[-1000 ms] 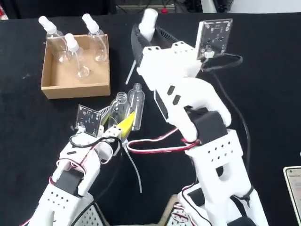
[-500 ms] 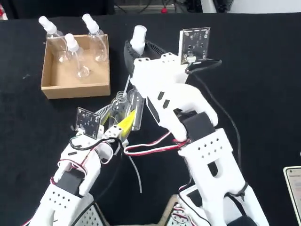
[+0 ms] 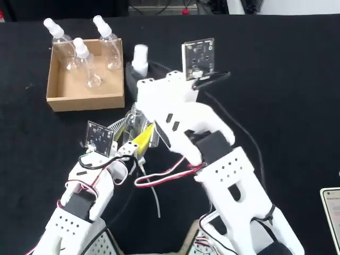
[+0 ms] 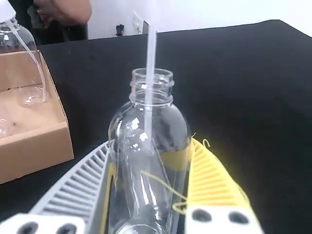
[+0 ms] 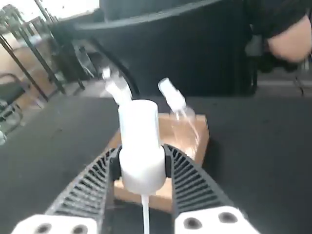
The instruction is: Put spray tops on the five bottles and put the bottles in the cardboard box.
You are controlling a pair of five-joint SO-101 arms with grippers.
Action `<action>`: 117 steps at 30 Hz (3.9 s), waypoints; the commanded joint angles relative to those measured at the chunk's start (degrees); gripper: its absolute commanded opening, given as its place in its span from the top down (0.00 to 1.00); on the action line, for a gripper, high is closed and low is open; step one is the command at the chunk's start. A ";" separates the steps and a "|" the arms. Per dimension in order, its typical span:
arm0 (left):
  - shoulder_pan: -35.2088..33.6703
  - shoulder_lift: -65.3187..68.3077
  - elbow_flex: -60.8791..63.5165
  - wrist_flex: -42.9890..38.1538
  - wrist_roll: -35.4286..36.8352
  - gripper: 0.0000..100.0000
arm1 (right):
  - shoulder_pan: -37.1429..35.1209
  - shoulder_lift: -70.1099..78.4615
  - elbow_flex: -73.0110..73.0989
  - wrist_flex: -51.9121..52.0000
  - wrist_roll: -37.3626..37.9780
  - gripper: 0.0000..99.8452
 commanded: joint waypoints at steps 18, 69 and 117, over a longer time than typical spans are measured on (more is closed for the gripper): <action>-0.66 -0.70 -0.92 -1.05 0.26 0.92 | -2.73 -17.01 25.01 -15.03 6.42 0.97; -0.66 -0.70 -0.22 -1.32 0.26 0.92 | -4.48 -16.04 12.18 3.52 13.27 0.87; -3.47 -0.70 0.84 -1.32 -1.49 0.92 | 16.70 -15.43 33.80 3.16 12.84 0.87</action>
